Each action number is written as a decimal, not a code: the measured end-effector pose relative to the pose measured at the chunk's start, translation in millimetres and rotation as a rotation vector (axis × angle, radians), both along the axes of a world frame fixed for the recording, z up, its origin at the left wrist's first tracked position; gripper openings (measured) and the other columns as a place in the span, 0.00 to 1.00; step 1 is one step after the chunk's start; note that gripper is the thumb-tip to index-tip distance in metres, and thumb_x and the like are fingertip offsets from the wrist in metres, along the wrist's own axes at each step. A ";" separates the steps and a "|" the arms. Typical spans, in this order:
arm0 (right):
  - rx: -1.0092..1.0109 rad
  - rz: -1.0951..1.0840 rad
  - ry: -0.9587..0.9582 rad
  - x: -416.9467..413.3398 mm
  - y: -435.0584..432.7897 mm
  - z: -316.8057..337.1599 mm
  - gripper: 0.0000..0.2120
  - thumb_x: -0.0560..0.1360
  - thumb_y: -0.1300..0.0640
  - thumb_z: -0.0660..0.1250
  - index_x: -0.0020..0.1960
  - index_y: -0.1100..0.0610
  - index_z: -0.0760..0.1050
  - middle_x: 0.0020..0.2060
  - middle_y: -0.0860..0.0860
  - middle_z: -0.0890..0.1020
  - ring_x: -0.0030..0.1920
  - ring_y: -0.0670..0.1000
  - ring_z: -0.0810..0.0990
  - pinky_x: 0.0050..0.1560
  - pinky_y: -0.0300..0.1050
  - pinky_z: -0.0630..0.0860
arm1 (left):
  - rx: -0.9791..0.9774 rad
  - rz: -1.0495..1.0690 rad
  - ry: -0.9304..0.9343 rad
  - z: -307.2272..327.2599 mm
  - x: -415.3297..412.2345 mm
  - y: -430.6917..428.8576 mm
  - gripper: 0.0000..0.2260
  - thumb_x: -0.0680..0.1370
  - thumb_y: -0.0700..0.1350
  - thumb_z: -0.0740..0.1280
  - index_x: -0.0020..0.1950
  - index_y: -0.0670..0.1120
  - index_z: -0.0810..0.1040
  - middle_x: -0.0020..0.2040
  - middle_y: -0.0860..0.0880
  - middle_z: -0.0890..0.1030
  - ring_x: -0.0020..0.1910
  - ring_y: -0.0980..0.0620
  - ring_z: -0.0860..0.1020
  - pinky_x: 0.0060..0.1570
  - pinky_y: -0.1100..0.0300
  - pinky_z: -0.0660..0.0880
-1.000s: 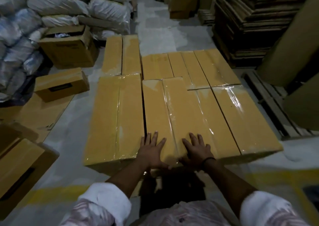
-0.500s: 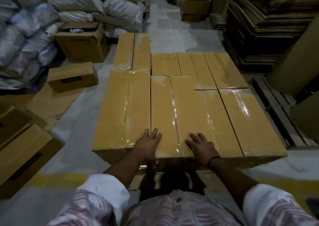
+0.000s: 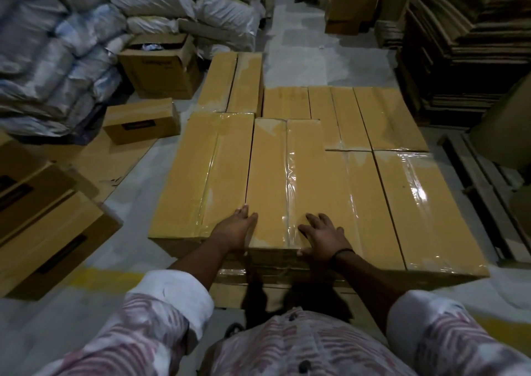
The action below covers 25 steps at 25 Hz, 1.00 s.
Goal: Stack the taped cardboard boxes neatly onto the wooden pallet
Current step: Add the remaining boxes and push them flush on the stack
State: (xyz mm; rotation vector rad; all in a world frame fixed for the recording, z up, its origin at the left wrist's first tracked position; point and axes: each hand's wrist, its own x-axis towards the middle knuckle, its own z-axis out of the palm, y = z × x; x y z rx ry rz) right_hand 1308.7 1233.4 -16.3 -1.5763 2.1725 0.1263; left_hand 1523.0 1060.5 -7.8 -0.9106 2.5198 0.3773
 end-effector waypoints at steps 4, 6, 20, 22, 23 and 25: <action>-0.006 0.000 -0.036 -5.8 -1.2 2.7 0.35 0.73 0.38 0.70 0.76 0.43 0.62 0.81 0.48 0.52 0.80 0.58 0.47 0.71 0.69 0.61 | -0.022 0.003 0.005 3.0 -3.2 1.4 0.54 0.69 0.46 0.81 0.84 0.50 0.49 0.84 0.43 0.46 0.82 0.42 0.51 0.77 0.48 0.63; -0.005 -0.010 -0.041 -5.7 -1.7 3.1 0.35 0.73 0.38 0.71 0.76 0.43 0.63 0.80 0.48 0.53 0.80 0.58 0.47 0.71 0.68 0.61 | -0.031 -0.003 0.004 3.5 -4.6 1.5 0.54 0.68 0.46 0.81 0.84 0.50 0.49 0.84 0.43 0.47 0.82 0.42 0.52 0.77 0.48 0.63; 0.001 -0.054 -0.034 -3.1 -8.8 1.6 0.34 0.72 0.39 0.72 0.75 0.43 0.65 0.80 0.47 0.54 0.79 0.57 0.48 0.70 0.65 0.63 | -0.069 -0.032 0.037 2.0 -0.1 -1.4 0.50 0.70 0.45 0.80 0.84 0.47 0.53 0.84 0.41 0.52 0.81 0.42 0.57 0.75 0.49 0.66; 0.001 -0.063 -0.036 -2.0 -10.0 2.0 0.33 0.73 0.40 0.72 0.75 0.43 0.65 0.80 0.48 0.54 0.79 0.57 0.48 0.71 0.65 0.62 | -0.087 -0.038 0.050 2.1 0.6 -1.7 0.49 0.70 0.45 0.80 0.83 0.46 0.55 0.83 0.41 0.54 0.80 0.42 0.61 0.73 0.49 0.69; -0.002 -0.065 -0.035 -1.2 -10.7 2.2 0.33 0.73 0.40 0.72 0.75 0.43 0.65 0.80 0.48 0.54 0.79 0.58 0.48 0.71 0.65 0.62 | -0.096 -0.042 0.053 2.4 0.8 -1.5 0.48 0.70 0.44 0.80 0.83 0.46 0.55 0.83 0.41 0.55 0.79 0.41 0.62 0.72 0.49 0.70; -0.007 -0.068 -0.034 -0.4 -12.1 3.6 0.32 0.74 0.41 0.72 0.74 0.44 0.66 0.80 0.48 0.54 0.79 0.58 0.49 0.72 0.66 0.62 | -0.116 -0.039 0.063 2.5 0.6 -0.7 0.47 0.70 0.44 0.80 0.83 0.46 0.56 0.83 0.41 0.56 0.78 0.41 0.64 0.70 0.50 0.70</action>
